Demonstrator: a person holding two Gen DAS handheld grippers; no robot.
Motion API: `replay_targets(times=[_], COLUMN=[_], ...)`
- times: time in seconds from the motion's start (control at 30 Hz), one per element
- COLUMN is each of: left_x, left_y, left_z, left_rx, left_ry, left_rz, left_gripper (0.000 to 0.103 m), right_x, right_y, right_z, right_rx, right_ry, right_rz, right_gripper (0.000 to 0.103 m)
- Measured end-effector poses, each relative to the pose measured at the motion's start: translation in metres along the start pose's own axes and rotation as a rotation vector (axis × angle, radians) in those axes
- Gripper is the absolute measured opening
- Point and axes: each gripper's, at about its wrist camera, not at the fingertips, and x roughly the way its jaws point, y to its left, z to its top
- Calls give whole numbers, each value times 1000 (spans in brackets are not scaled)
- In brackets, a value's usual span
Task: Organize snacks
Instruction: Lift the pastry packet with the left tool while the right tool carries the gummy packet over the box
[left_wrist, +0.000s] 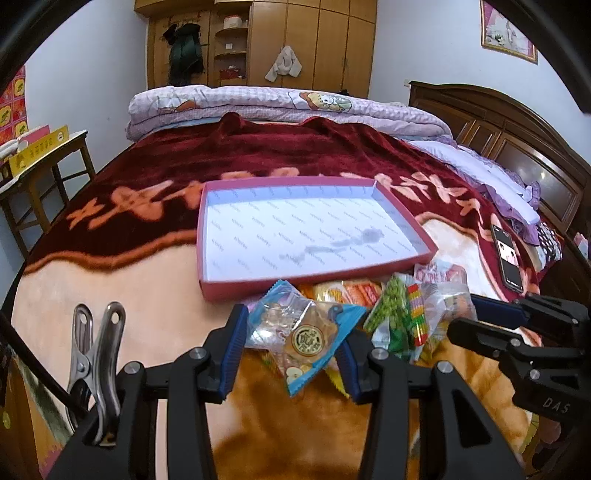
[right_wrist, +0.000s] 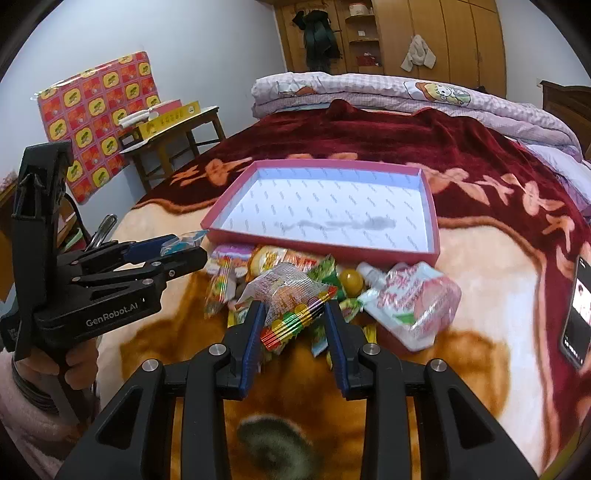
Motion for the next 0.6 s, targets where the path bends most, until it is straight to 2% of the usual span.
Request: replay_targets(times=[0.23, 0.6], left_x=[13, 43], left_y=[-5, -5], left_z=[28, 47], left_rx=[24, 37], left_ry=[-20, -11], left_rz=[-9, -11], left_gripper=[47, 47], right_x=[11, 36], right_y=[-6, -16], right_z=[21, 46], right_rx=[5, 24], right_ry=[-6, -1], right_rz=[10, 21], right_gripper=[34, 34])
